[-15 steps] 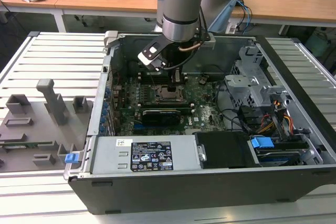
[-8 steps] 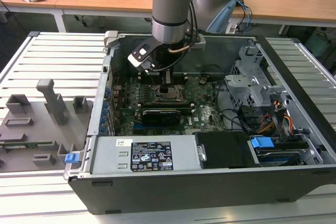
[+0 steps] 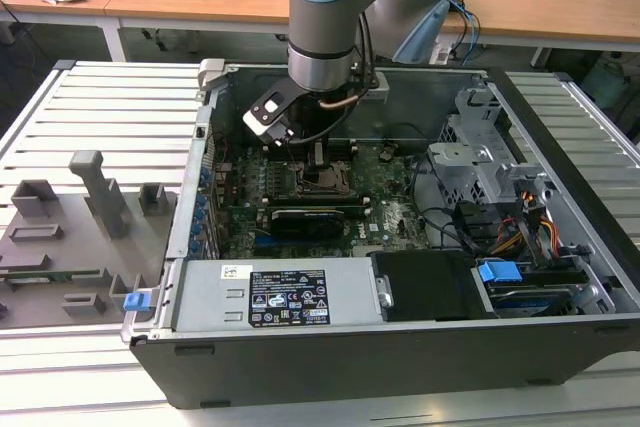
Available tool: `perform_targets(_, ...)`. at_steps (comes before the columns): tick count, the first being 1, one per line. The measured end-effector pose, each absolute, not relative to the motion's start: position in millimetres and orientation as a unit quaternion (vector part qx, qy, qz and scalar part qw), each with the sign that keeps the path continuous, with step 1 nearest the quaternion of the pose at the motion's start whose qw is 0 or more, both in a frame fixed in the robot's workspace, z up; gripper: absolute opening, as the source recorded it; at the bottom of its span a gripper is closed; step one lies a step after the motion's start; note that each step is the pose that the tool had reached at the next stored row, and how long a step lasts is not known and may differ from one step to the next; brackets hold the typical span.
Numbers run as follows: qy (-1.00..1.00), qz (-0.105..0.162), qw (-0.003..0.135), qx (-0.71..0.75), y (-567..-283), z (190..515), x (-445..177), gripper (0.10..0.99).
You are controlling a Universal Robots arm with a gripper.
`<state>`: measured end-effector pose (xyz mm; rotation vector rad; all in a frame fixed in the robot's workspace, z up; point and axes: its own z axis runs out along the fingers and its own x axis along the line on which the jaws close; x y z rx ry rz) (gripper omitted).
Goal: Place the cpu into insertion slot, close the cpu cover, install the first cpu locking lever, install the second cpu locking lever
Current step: 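Close the cpu cover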
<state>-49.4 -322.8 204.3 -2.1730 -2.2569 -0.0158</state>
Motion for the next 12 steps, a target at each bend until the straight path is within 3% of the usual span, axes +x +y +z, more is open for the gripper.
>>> perform_targets(12,-0.720,-0.005,0.005,-0.694,-322.6,212.2,-39.7,0.106)
